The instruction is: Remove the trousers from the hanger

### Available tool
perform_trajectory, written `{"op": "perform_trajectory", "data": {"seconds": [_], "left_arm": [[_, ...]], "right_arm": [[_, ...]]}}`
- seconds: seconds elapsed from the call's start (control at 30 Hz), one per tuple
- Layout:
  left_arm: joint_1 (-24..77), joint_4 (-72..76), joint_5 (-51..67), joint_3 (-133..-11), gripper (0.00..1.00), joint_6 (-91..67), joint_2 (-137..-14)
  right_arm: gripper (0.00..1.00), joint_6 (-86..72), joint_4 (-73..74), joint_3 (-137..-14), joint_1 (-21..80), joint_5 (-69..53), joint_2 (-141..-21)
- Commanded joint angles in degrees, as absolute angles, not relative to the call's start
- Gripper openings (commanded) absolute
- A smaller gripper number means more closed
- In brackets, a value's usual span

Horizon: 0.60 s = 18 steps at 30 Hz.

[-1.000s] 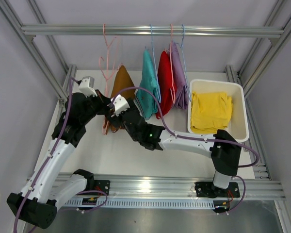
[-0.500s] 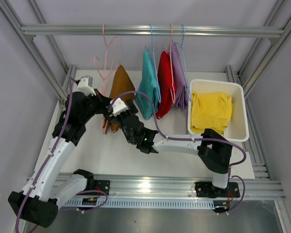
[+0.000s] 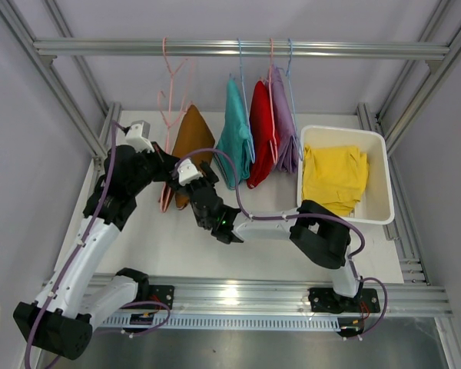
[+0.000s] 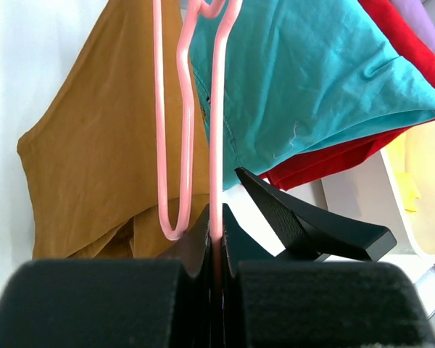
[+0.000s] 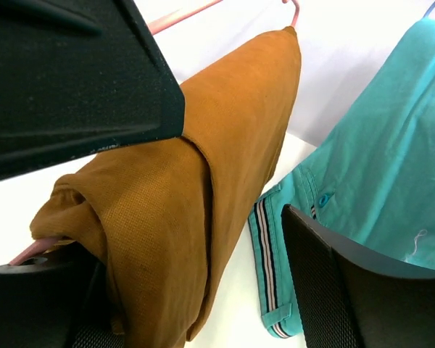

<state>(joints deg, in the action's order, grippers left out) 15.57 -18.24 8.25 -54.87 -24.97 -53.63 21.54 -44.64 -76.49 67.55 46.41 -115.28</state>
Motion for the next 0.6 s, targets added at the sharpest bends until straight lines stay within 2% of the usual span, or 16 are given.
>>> {"op": "perform_trajectory", "data": {"seconds": [0.0,0.17,0.27,0.37,0.4,0.5,0.57], "left_arm": [[16.08,-14.5,12.66,-57.74,0.01,-25.66,-52.03],[15.82,-14.5,13.1,-57.83,0.01,-25.93,-52.21],[15.65,-14.5,13.36,-57.92,0.0,-26.02,-52.21],[15.56,-14.5,13.62,-57.83,0.01,-26.1,-52.29],[15.56,-14.5,13.62,-57.83,0.0,-26.02,-52.29],[15.38,-14.5,13.8,-57.83,0.0,-26.02,-52.12],[15.47,-14.5,13.97,-57.83,0.0,-26.02,-51.94]], "right_arm": [[0.72,21.8,-47.54,-75.06,65.66,50.97,-117.25],[0.63,21.27,-48.08,-73.92,64.6,49.84,-115.93],[0.51,21.09,-47.03,-73.74,64.42,48.26,-114.35],[0.25,18.64,-43.69,-74.0,64.42,46.16,-111.72],[0.11,16.72,-41.16,-74.09,64.42,45.53,-111.01],[0.0,14.77,-36.76,-74.18,64.42,43.16,-107.77],[0.0,14.5,-34.56,-74.0,64.51,42.19,-106.18]]}}
